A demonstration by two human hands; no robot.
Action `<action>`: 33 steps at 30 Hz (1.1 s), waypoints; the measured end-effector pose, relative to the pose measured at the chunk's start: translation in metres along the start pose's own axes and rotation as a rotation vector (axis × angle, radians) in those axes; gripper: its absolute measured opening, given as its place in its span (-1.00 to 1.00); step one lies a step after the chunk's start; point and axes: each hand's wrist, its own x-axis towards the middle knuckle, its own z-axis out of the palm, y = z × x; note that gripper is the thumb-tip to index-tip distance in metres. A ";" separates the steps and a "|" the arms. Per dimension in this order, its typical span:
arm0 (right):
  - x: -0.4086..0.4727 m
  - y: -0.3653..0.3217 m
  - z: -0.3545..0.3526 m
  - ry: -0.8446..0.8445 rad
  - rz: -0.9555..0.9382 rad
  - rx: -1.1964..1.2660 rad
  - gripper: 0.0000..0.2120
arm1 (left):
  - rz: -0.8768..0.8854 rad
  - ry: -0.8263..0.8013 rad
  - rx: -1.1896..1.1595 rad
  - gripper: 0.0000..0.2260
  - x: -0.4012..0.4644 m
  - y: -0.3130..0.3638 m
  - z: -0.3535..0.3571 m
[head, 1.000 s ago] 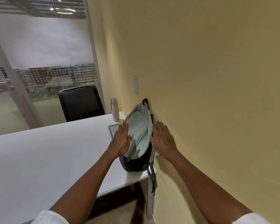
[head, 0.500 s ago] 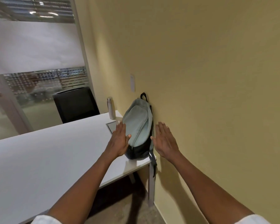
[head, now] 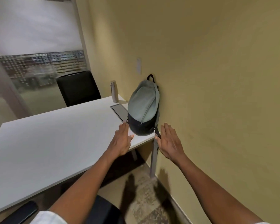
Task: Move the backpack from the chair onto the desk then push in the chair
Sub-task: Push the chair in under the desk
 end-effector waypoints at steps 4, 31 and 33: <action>-0.015 -0.011 -0.005 -0.006 -0.023 -0.012 -0.41 | -0.038 -0.017 0.005 -0.44 -0.018 -0.009 -0.005; -0.077 -0.067 -0.048 0.124 0.026 -0.015 -0.34 | 0.010 0.093 0.028 -0.43 -0.096 -0.012 -0.050; -0.088 -0.082 -0.048 0.130 0.044 -0.020 -0.34 | 0.034 0.090 0.026 -0.43 -0.108 -0.020 -0.059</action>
